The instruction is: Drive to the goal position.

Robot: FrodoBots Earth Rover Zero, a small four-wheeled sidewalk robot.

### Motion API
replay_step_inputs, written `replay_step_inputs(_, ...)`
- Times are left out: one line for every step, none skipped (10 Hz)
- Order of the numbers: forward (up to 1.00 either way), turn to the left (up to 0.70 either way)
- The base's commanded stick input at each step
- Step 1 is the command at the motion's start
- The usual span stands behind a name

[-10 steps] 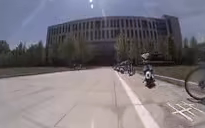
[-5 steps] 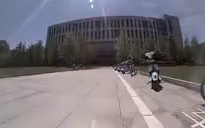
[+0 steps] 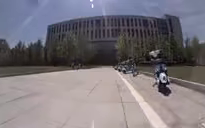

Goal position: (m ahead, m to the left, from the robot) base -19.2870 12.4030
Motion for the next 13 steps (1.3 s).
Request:
replay_step_inputs(0.70,-0.06)
replay_step_inputs(0.70,0.00)
replay_step_inputs(0.70,0.00)
replay_step_inputs(0.70,0.00)
replay_step_inputs(0.70,0.00)
replay_step_inputs(0.70,0.00)
replay_step_inputs(0.70,0.00)
replay_step_inputs(0.70,0.00)
replay_step_inputs(0.68,0.00)
replay_step_inputs(0.31,0.00)
replay_step_inputs(0.00,0.00)
replay_step_inputs(0.00,0.00)
replay_step_inputs(0.00,0.00)
